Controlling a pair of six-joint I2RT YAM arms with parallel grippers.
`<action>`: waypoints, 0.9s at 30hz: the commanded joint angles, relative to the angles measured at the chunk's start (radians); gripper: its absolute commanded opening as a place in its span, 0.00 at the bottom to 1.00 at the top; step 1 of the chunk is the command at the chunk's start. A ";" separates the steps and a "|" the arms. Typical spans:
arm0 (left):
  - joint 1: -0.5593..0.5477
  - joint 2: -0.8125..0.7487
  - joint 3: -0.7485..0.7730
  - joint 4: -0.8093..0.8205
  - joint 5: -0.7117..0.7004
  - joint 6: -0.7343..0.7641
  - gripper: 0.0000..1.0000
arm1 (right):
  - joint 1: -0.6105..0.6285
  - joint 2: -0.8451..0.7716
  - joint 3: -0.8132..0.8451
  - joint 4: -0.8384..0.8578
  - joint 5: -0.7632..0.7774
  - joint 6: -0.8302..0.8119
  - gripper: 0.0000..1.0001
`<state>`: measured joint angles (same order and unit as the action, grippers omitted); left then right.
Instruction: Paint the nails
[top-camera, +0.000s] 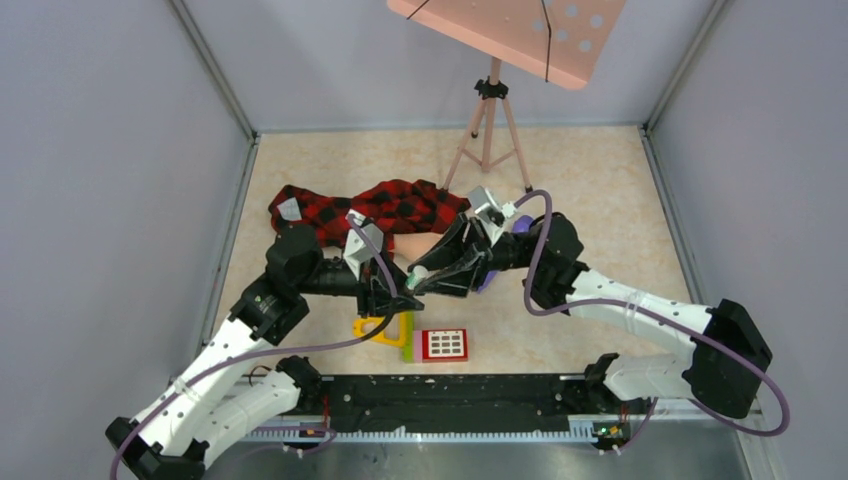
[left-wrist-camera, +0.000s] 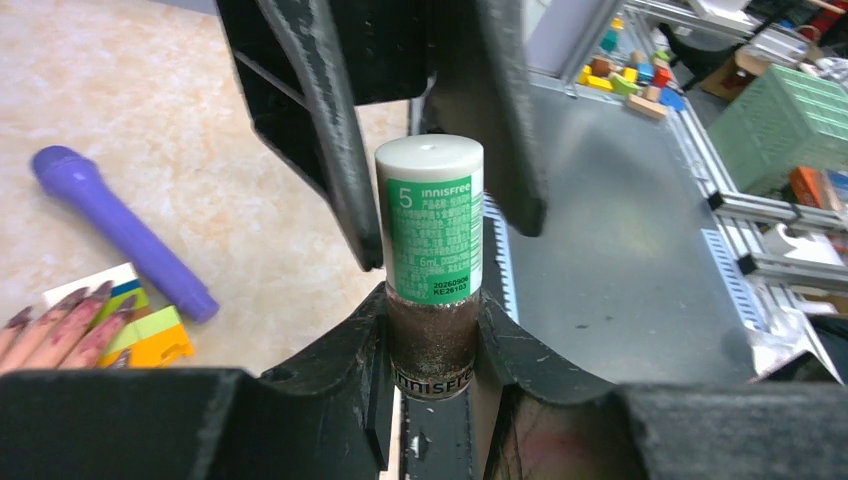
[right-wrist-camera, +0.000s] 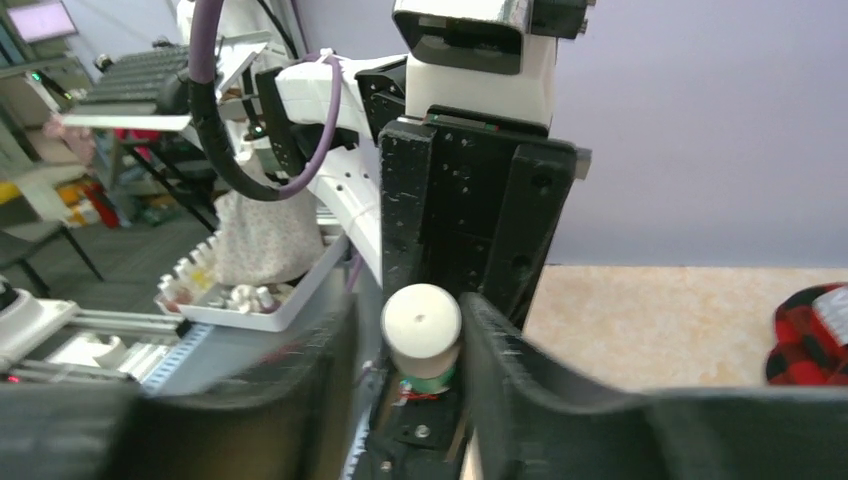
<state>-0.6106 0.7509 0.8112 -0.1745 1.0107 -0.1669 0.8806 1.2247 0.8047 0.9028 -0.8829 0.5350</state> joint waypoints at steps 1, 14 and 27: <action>0.006 -0.023 0.032 0.024 -0.089 0.066 0.00 | -0.008 -0.026 -0.002 -0.023 0.003 -0.014 0.51; 0.006 -0.073 0.009 -0.014 -0.558 0.102 0.00 | -0.024 -0.090 -0.049 -0.144 0.561 0.082 0.79; 0.006 -0.037 0.015 -0.037 -0.653 0.095 0.00 | 0.099 -0.009 0.060 -0.227 0.768 0.049 0.67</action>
<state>-0.6079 0.7139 0.8112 -0.2413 0.3771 -0.0757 0.9539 1.1954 0.7822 0.7162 -0.2157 0.6128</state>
